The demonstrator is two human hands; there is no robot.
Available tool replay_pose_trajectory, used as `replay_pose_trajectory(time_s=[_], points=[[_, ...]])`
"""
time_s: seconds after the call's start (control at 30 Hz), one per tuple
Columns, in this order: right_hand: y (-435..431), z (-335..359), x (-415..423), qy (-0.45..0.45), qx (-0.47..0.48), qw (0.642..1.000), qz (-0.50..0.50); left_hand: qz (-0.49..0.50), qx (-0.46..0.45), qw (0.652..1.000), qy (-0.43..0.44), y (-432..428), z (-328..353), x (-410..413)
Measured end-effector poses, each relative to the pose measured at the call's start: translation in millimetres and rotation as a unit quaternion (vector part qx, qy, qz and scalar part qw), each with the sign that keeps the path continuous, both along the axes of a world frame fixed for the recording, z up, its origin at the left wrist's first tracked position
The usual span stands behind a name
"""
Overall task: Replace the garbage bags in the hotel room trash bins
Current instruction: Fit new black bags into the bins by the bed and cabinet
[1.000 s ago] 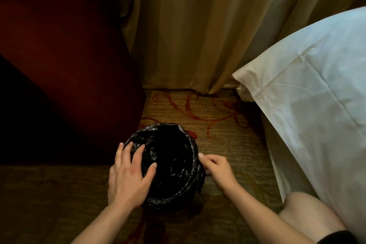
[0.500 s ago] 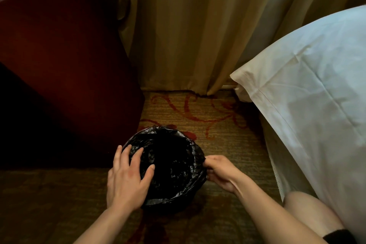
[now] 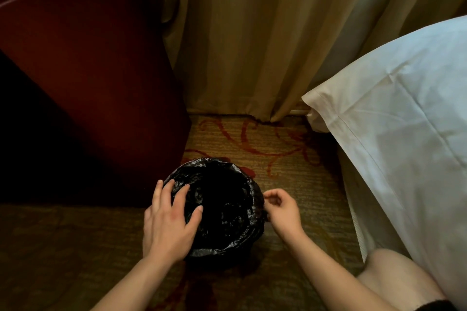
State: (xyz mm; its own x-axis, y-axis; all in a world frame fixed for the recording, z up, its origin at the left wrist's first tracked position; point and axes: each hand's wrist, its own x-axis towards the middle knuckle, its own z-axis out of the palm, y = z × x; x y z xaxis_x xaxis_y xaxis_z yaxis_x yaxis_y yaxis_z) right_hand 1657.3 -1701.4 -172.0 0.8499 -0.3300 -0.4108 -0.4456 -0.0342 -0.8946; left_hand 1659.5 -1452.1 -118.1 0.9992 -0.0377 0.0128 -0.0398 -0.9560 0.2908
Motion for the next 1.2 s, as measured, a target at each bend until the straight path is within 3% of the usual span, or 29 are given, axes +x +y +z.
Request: replay_pose_trajectory(time_s=[0.07,0.27,0.47,0.8,1.0,1.2], points=[[-0.5,10.6,1.1,-0.020,0.029,0.999,-0.018,-0.003,0.000,1.000,0.003,0.9,0.5,-0.7],[7.5,32.9,-1.1,-0.126,-0.191,0.963,0.140,-0.006,0.003,1.000,0.015,0.0,3.0,-1.4],[13.7,34.9,-0.8,-0.153,-0.289,0.920,0.216,0.004,0.032,0.999,0.019,-3.0,7.6,-0.1],[26.2,78.9,13.4,-0.166,-0.434,0.831,0.306,0.016,0.057,0.998,0.017,6.0,34.4,2.1],[46.6,101.1,38.7,-0.150,-0.473,0.812,0.308,0.002,0.037,0.999,0.013,16.2,56.7,9.8],[56.0,156.0,47.3,-0.100,-0.508,0.797,0.312,-0.097,0.021,0.994,0.048,9.9,105.2,19.1]])
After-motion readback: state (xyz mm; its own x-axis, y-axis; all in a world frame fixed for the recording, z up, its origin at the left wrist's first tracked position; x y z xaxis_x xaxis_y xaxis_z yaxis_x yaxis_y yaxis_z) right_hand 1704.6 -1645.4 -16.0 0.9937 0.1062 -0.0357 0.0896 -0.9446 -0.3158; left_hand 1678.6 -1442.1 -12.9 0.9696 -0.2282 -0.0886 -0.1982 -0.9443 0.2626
